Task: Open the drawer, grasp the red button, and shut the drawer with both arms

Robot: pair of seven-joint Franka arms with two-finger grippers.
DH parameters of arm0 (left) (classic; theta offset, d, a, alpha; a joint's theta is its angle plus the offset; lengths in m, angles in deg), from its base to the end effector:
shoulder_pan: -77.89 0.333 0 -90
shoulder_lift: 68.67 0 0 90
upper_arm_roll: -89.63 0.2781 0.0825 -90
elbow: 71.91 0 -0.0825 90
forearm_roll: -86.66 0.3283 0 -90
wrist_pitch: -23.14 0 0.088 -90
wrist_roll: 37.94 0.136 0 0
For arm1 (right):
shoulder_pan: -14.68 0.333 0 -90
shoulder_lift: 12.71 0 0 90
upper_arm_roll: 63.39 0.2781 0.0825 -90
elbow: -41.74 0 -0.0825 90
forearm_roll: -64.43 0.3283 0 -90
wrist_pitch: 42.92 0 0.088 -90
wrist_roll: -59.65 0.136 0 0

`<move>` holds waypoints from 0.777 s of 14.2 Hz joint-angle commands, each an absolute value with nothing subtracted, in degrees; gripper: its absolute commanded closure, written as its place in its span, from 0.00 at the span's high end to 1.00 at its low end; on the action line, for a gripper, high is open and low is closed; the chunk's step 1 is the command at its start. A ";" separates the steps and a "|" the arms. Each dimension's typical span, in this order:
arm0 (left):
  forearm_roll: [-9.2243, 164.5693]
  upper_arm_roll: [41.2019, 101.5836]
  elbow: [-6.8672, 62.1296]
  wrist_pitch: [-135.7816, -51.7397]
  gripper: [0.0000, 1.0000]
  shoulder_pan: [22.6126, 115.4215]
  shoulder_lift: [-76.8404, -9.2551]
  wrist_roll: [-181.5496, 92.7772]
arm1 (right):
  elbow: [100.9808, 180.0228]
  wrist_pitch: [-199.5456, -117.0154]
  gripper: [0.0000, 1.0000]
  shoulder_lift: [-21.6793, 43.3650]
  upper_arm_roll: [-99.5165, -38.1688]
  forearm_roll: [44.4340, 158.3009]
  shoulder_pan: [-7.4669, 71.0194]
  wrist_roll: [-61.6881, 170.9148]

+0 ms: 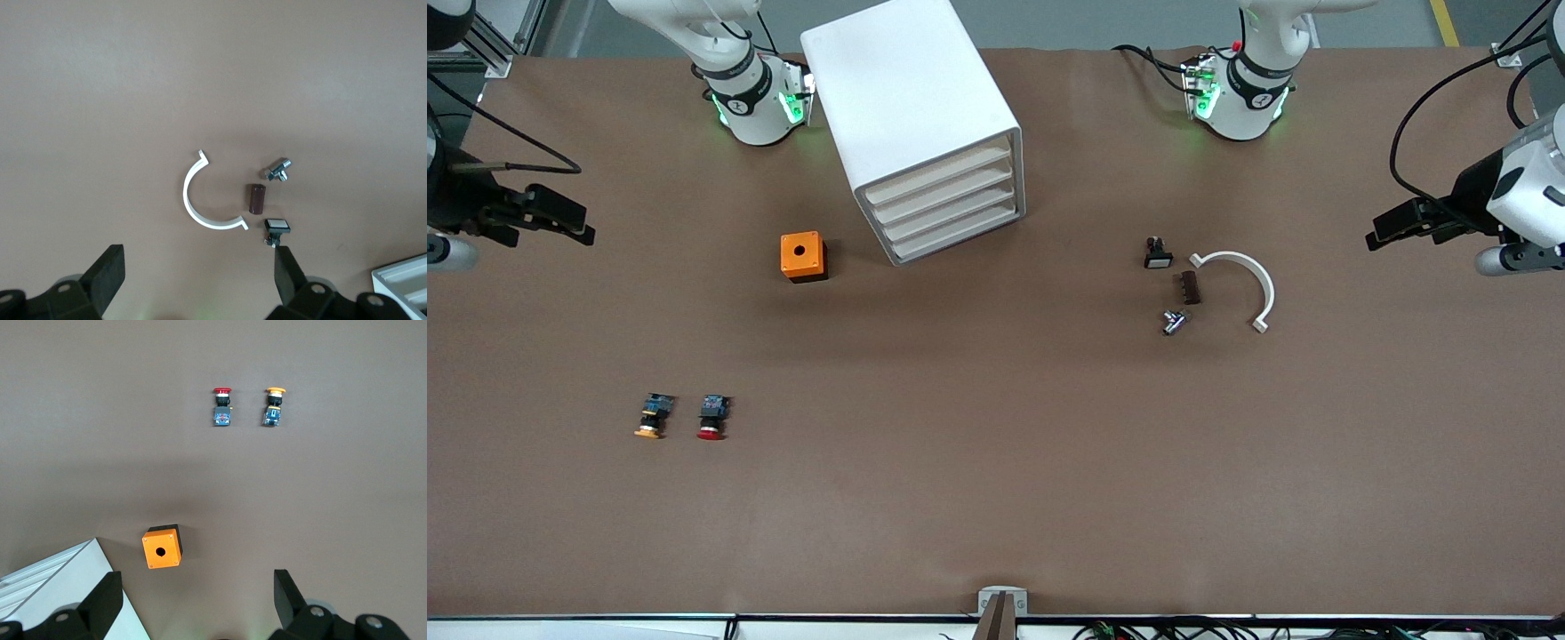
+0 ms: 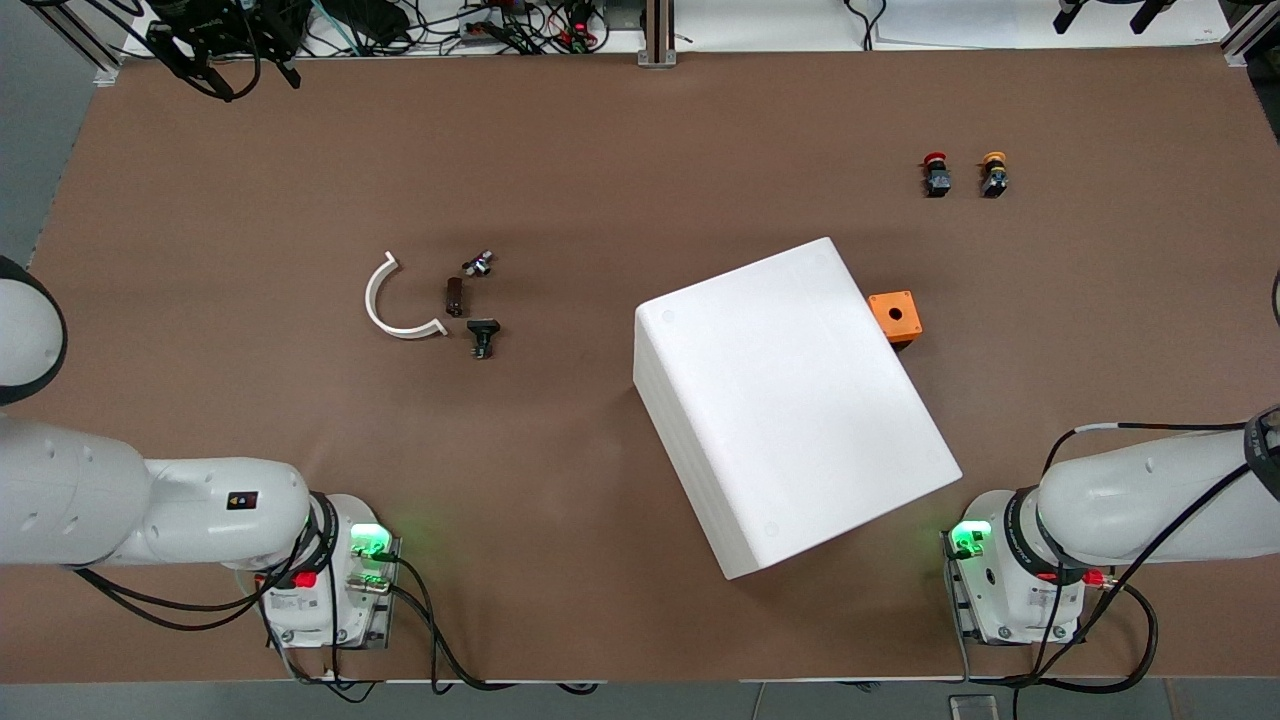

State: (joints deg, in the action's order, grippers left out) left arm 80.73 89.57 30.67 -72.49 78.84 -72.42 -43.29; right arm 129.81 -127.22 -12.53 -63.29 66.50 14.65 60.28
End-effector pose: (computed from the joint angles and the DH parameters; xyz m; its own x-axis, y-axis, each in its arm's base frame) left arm 0.4817 -0.0056 0.5070 0.9908 0.1182 -0.0656 0.1242 -0.9876 0.0963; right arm 0.4874 0.0058 0.5617 0.9976 -0.0062 -0.0692 -0.0086 -0.9993 -0.0354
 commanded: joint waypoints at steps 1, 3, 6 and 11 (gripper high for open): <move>82.70 89.81 31.98 -76.25 0.99 79.03 -73.85 -41.98 | 133.15 -127.92 1.00 -16.57 -63.31 67.07 14.68 61.75; 85.07 89.72 31.63 -77.84 0.99 79.12 -73.94 -41.98 | 134.29 -128.18 1.00 -17.01 -63.31 66.98 14.76 64.21; 85.08 89.81 27.87 -75.93 0.99 79.38 -74.12 -41.80 | 134.56 -128.62 1.00 -16.93 -63.39 66.98 14.68 64.30; 85.17 89.72 22.59 -73.28 0.99 80.35 -73.07 -41.98 | 134.64 -129.06 1.00 -16.84 -63.39 66.98 14.59 64.30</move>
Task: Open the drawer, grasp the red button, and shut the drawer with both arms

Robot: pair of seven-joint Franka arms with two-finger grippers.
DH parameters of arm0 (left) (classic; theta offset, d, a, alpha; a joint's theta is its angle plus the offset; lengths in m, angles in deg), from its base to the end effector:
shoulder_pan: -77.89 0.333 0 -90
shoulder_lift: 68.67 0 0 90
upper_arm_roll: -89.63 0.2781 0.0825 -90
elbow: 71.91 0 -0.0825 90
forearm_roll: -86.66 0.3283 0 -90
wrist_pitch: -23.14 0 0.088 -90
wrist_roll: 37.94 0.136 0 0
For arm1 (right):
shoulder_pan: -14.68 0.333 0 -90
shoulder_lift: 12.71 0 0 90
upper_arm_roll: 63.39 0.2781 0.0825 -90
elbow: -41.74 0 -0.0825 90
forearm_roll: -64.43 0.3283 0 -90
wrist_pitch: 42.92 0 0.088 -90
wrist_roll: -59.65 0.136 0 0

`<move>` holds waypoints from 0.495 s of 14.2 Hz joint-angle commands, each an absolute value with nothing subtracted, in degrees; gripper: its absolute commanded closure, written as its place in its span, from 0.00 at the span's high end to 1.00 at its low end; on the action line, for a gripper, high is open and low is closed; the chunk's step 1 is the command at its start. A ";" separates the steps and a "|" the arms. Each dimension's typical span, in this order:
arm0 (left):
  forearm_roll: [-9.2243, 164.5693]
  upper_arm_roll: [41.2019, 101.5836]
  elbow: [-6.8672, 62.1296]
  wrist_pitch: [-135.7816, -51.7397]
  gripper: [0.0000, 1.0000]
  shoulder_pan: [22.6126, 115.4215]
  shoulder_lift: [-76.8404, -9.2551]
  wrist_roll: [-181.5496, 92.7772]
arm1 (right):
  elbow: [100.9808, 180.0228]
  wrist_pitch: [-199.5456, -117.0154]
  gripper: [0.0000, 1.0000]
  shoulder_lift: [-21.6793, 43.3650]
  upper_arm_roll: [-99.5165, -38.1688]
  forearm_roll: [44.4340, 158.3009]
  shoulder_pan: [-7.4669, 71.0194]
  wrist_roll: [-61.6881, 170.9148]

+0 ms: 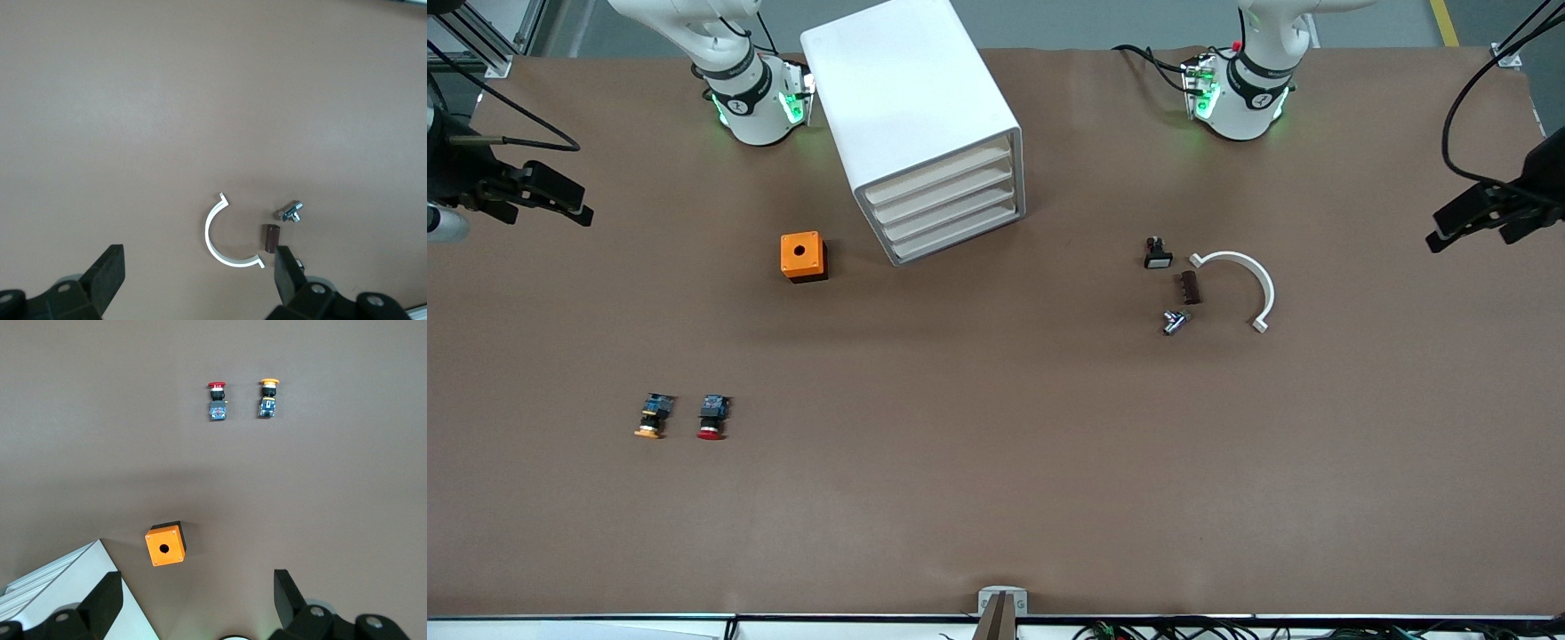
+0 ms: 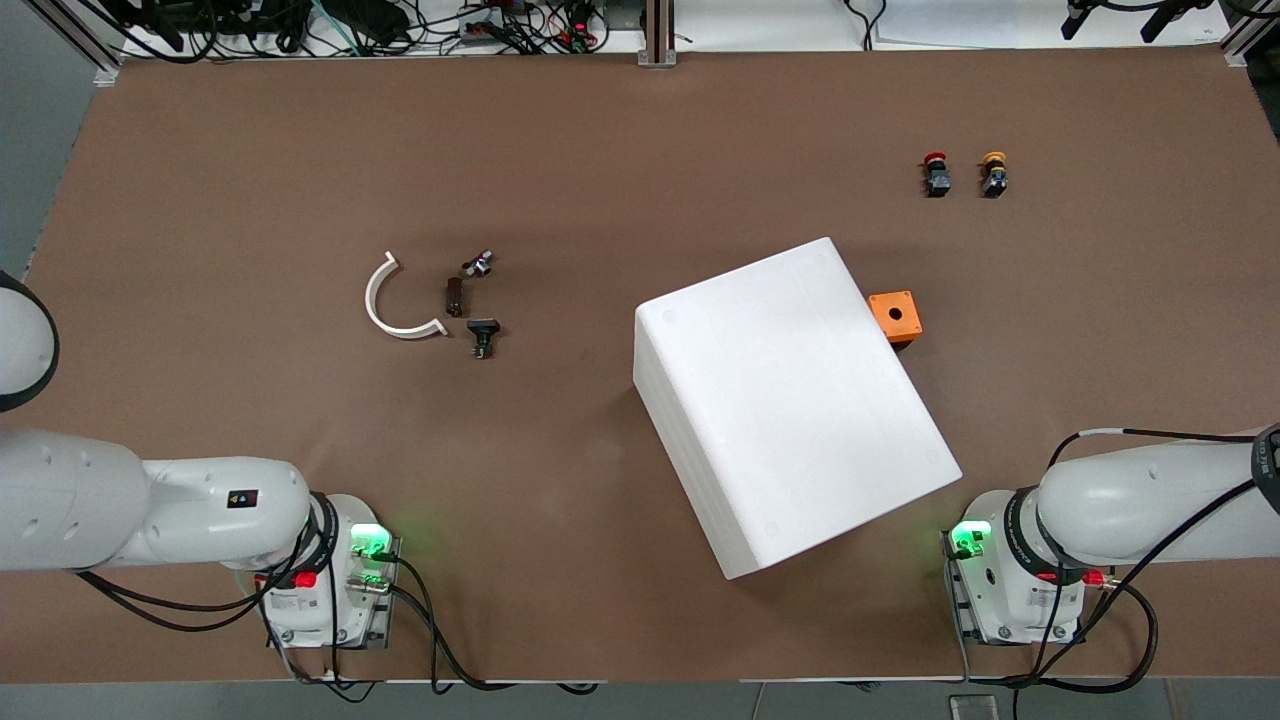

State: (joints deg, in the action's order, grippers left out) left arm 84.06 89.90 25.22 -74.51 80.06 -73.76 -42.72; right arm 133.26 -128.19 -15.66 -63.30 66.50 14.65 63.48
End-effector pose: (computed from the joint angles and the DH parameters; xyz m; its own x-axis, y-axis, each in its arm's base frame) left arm 0.4892 0.0153 0.5615 0.9869 0.1314 0.0935 0.1268 -0.9905 0.0537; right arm 0.4742 0.0057 0.5649 0.9962 -0.0627 -0.0598 -0.0647 -0.9974 -0.0321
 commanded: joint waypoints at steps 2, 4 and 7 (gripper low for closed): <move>85.17 89.46 19.87 -73.28 0.99 80.09 -71.75 -41.98 | 134.64 -129.67 1.00 -16.75 -63.31 66.46 14.68 63.69; 85.52 89.10 19.41 -73.28 0.99 79.48 -71.22 -42.07 | 134.64 -129.76 1.00 -16.67 -63.31 66.37 14.77 63.43; 85.61 88.05 19.32 -72.84 0.99 79.47 -70.95 -42.07 | 134.73 -130.90 1.00 -16.66 -63.31 66.37 14.68 63.25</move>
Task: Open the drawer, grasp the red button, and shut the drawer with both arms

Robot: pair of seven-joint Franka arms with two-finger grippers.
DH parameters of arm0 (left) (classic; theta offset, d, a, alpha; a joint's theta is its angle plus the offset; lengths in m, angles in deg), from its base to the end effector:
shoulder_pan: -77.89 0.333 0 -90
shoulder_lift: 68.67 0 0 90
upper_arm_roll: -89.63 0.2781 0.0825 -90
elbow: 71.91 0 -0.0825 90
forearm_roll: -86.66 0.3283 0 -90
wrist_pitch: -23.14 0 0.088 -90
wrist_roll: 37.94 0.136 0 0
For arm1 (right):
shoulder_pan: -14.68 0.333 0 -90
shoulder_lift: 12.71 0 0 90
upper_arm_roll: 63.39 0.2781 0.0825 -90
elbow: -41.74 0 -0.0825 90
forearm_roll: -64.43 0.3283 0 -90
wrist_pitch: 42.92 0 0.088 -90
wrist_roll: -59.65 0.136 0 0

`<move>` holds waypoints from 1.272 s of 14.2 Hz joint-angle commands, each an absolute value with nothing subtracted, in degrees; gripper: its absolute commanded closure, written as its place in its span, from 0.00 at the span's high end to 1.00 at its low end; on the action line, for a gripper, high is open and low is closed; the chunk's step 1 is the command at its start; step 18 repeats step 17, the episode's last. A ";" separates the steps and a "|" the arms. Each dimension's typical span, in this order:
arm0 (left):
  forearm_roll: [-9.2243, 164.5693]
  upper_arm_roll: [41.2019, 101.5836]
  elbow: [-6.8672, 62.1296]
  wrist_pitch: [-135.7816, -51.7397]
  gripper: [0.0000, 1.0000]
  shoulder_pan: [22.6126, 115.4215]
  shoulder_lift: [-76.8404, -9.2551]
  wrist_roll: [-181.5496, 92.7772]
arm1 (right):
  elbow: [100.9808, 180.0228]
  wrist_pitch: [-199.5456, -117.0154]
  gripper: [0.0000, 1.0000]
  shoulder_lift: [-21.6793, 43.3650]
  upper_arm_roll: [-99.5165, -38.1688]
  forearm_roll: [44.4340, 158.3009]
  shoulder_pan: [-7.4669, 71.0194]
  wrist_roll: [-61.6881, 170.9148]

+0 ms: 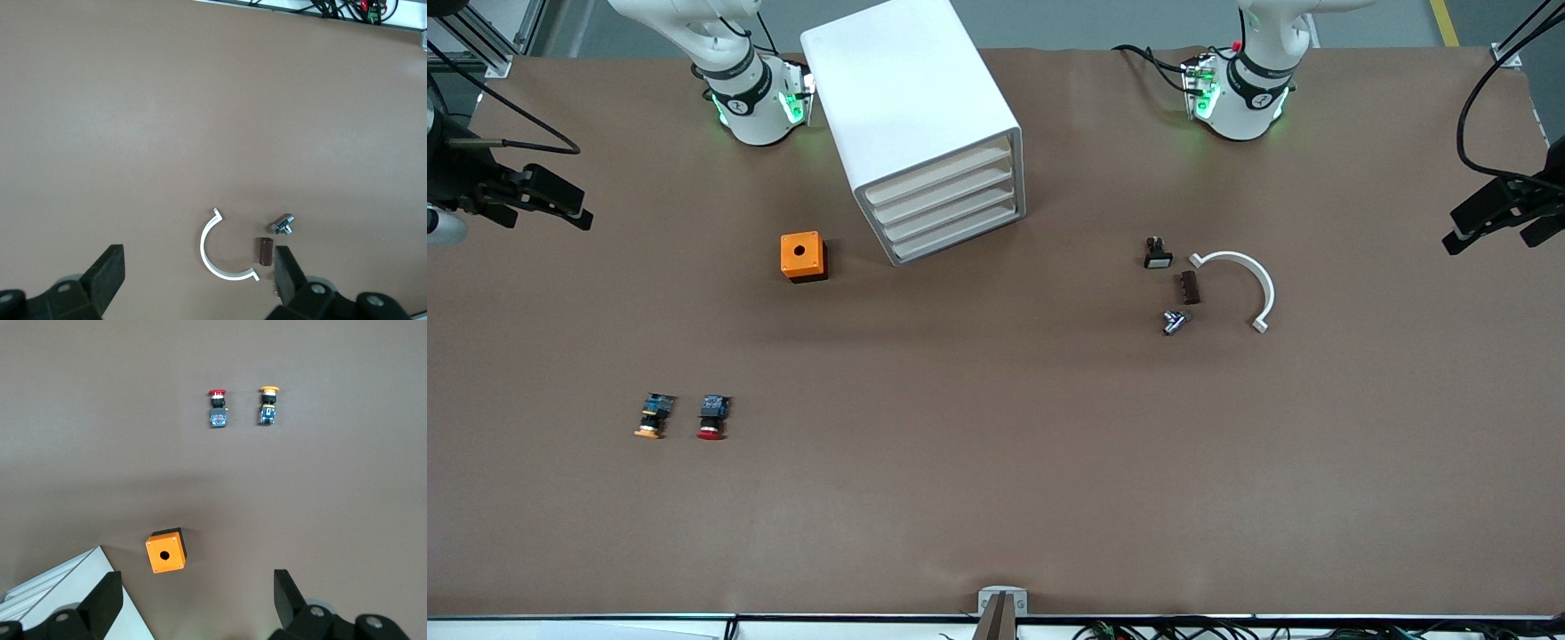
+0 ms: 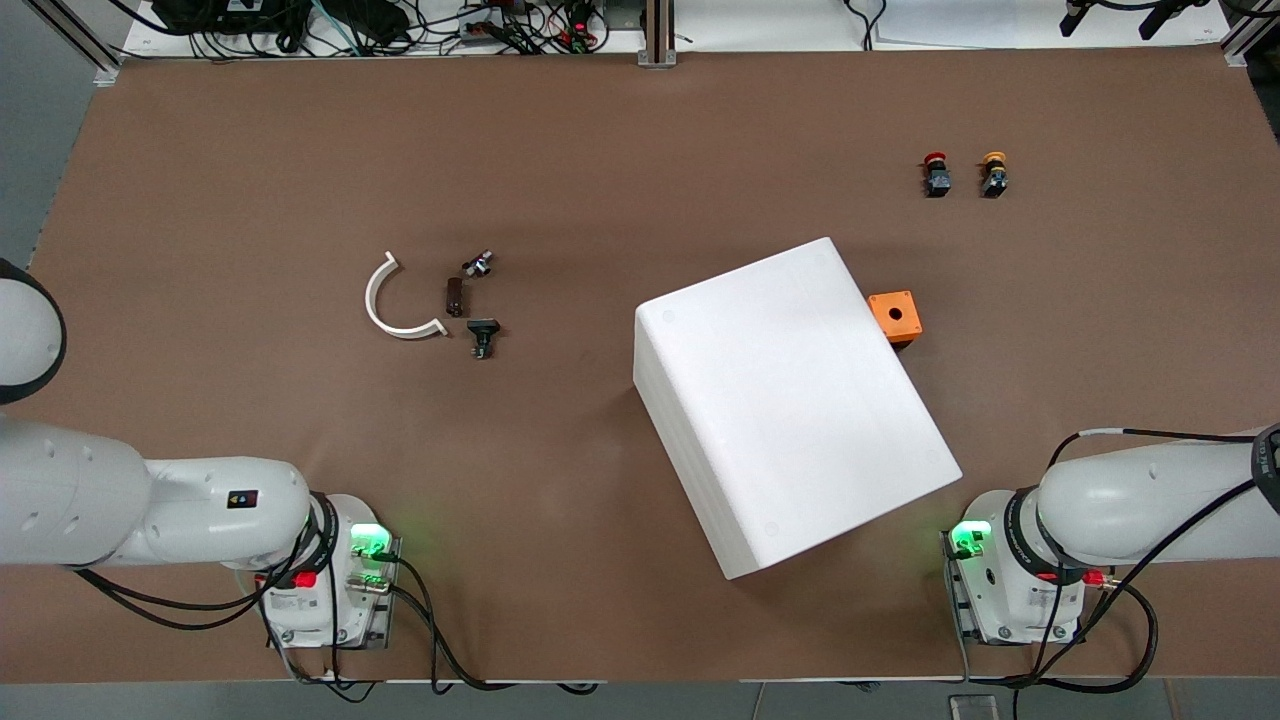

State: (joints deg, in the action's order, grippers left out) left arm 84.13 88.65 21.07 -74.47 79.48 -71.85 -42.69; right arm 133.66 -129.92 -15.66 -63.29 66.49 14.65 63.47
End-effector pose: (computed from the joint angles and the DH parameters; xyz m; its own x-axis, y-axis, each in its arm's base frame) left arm 0.5007 -0.0003 0.5762 0.9863 0.0990 0.1317 0.0925 -0.9942 0.0543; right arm 0.4781 0.0057 0.5645 0.9973 -0.0635 -0.0367 -0.0647 -0.9973 -0.0335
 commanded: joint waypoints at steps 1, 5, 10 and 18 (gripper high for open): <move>85.52 87.96 19.24 -72.05 0.99 79.47 -70.95 -42.15 | 135.08 -131.42 1.00 -16.75 -63.31 66.37 14.68 62.90; 85.17 87.70 19.15 -72.05 0.99 80.00 -70.69 -41.71 | 135.43 -131.78 1.00 -16.84 -63.39 66.37 14.42 60.52; 84.91 87.61 17.83 -71.96 0.99 79.56 -70.16 -42.33 | 135.61 -131.87 1.00 -16.84 -63.39 66.19 14.41 60.44; 85.17 87.61 17.92 -71.96 0.99 79.56 -70.16 -42.51 | 135.79 -131.69 1.00 -16.84 -63.39 66.19 14.59 60.44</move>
